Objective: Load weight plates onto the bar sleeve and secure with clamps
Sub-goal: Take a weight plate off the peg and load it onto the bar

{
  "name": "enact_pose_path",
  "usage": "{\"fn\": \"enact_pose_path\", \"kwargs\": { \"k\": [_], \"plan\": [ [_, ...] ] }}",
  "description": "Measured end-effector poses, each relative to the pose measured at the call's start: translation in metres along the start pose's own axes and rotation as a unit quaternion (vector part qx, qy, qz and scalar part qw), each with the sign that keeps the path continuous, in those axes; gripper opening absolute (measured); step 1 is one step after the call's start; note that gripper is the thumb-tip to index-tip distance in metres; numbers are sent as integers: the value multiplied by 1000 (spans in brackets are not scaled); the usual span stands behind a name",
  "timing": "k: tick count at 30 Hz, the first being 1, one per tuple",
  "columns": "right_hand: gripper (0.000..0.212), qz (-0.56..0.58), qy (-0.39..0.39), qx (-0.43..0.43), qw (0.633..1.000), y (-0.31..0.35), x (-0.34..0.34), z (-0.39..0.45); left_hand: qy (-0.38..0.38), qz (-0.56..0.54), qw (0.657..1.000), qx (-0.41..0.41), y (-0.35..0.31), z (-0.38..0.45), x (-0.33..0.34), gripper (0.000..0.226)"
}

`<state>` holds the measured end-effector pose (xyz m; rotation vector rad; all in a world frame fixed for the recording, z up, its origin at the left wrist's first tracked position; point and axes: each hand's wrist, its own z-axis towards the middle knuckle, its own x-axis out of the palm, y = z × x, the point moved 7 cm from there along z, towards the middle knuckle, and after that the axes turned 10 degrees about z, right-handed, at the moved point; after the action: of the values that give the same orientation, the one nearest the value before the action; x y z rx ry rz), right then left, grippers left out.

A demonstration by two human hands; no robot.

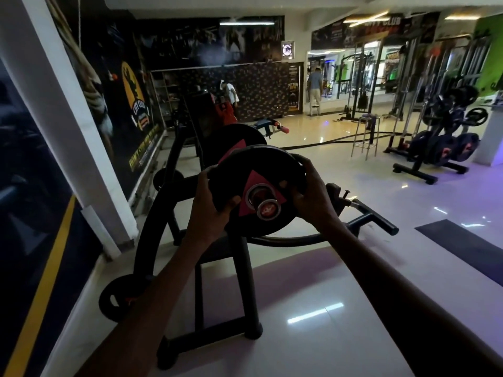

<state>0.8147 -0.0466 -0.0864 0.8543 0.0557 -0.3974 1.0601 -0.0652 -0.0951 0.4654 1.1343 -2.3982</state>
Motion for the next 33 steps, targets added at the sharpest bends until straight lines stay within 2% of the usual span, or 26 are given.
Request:
{"fn": "enact_pose_path", "kwargs": {
  "k": [4,11,17,21,26,33],
  "plan": [
    [67,-15,7,-5,1000,-23,16,35,-40,53,998,10,20,21,7,99],
    [73,-15,39,15,999,-74,52,95,-85,172,981,-16,52,75,18,98],
    [76,10,50,31,998,-106,78,139,-93,221,970,-37,89,126,30,99],
    [80,16,56,34,998,-129,93,165,-79,198,974,-76,114,155,40,96],
    [75,25,61,16,998,-141,96,180,-95,130,985,-58,127,171,48,90],
    [74,35,75,26,996,-141,96,183,-77,131,985,-77,120,170,43,90]
  ]
}}
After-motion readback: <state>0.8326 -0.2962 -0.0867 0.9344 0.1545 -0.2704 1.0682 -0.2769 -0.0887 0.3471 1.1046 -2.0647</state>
